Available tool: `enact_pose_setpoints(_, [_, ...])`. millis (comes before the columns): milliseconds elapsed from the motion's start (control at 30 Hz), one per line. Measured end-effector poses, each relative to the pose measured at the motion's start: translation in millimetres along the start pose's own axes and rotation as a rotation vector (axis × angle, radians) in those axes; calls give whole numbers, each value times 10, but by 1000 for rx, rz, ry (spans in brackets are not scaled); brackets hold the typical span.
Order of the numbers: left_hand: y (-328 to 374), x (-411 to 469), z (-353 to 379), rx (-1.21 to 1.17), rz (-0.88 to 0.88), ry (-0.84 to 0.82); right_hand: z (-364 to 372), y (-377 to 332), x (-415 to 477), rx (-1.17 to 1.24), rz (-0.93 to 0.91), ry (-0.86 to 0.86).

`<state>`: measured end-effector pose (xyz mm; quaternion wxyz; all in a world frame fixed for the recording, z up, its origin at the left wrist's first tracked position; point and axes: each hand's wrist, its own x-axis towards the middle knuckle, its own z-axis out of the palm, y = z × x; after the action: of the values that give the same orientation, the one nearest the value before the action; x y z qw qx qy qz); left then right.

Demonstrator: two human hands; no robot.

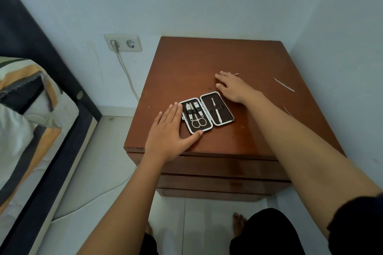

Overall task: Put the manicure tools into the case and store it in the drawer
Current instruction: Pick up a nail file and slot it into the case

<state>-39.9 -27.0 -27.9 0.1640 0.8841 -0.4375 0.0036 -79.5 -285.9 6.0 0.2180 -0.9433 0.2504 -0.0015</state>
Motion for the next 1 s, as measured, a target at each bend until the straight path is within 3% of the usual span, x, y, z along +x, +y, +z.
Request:
enact_pose_setpoints(67, [-5,6,0,-1,2,0,45,35,-61,-26,-28,7])
enact_pose_setpoints(367, [8,-4,-22,3,6,-9,108,266,-944,184,-162,382])
enact_pose_setpoints(533, [1,-1,-24,9,2,-19,146,307,-1235,215,-176,496])
enact_pose_setpoints(700, [-7,11,-11,15,-1,-24,190,297,-1287,330,29,560])
enact_pose_setpoints(833, [-4,0,-23,4,-1,-22,144,248,-1262,320,230,478])
enact_pose_setpoints(1000, [-6,7,-29,7,-1,-27,113,144,-1171,229,328,378])
